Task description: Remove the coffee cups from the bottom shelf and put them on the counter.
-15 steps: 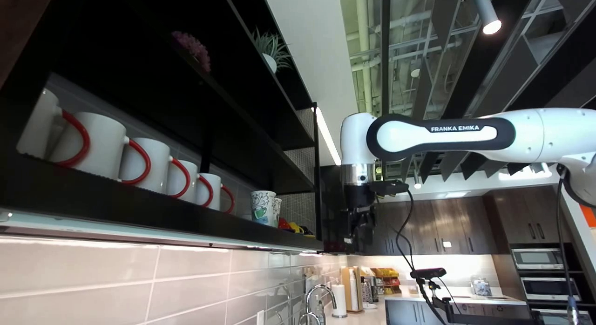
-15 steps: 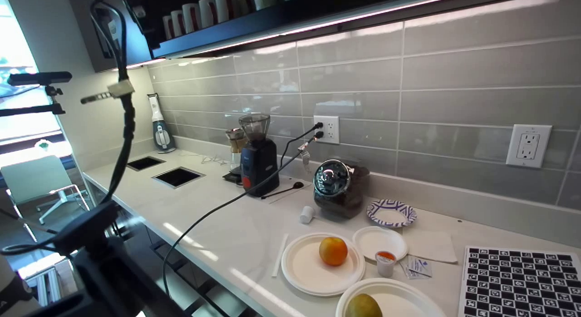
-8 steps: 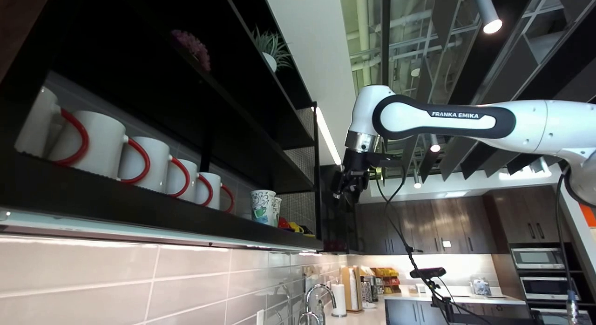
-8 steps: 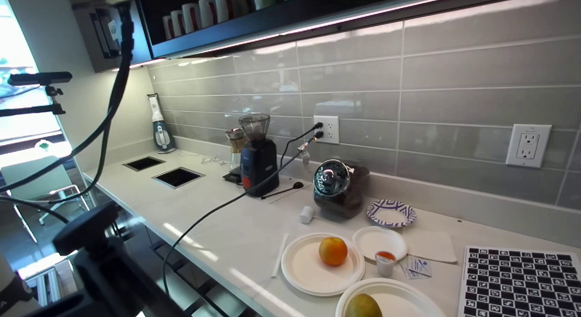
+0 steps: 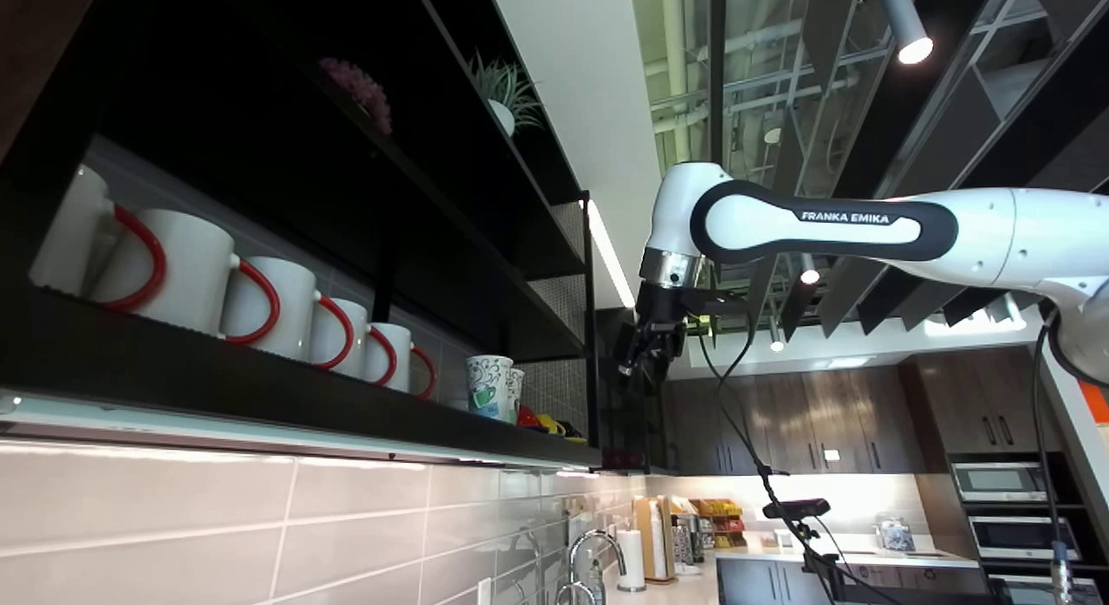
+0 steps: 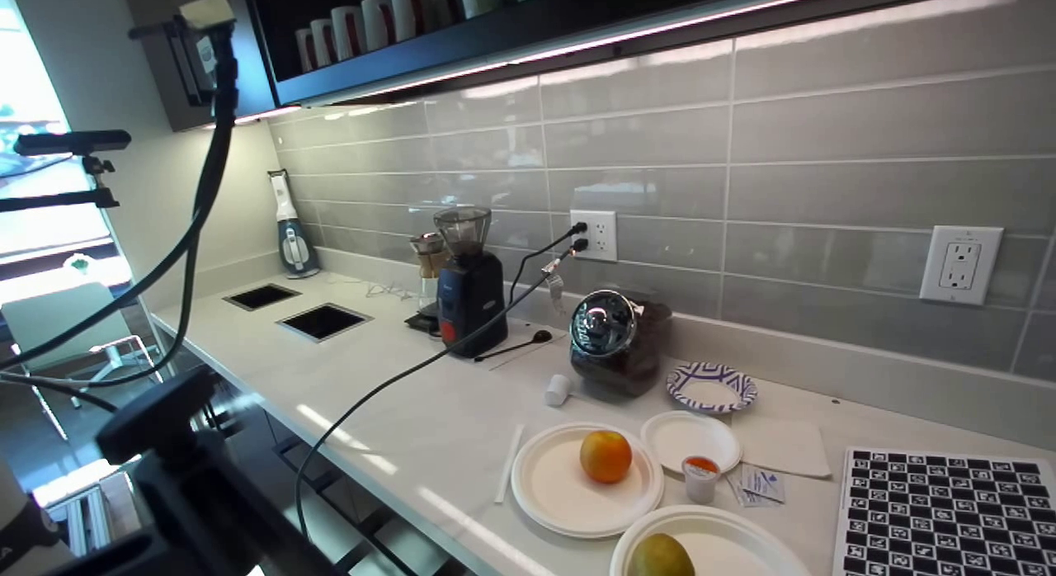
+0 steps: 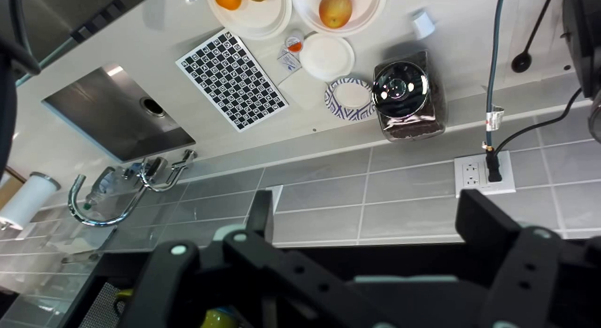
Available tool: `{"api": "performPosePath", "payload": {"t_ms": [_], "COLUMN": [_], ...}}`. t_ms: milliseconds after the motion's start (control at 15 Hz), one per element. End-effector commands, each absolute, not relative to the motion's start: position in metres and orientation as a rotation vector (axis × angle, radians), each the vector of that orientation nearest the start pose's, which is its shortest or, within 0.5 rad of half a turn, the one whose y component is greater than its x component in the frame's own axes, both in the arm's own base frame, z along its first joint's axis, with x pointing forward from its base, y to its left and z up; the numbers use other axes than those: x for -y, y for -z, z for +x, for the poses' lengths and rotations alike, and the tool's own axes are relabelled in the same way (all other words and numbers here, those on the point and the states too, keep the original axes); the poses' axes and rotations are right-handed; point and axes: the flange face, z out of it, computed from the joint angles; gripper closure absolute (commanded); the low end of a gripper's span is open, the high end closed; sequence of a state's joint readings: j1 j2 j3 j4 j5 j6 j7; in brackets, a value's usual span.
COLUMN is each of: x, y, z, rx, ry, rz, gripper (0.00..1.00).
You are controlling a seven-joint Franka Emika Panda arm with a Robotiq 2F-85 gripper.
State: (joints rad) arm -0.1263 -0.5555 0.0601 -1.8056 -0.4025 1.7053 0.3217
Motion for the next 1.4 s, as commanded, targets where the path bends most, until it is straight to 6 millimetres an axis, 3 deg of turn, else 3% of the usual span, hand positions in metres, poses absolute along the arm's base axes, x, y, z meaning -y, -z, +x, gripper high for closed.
{"api": "performPosePath", "payload": {"t_ms": [0,133,400,800,1333], "x": [0.05,0.05,0.084,0.125,0.141], "y": [-0.796,-0.796,-0.823,-0.856,-0.877], "z": [0.364,0.364,0.376,0.404,0.444], "rx": [-0.723,-0.723,-0.69,-0.412,0.022], "ry": [0.877,0.877,1.088,1.216,1.209], "rz": [-3.326,-3.326,-3.135,-2.95,-2.927], "gripper": [0.0,0.0,0.0,0.0,0.0]}}
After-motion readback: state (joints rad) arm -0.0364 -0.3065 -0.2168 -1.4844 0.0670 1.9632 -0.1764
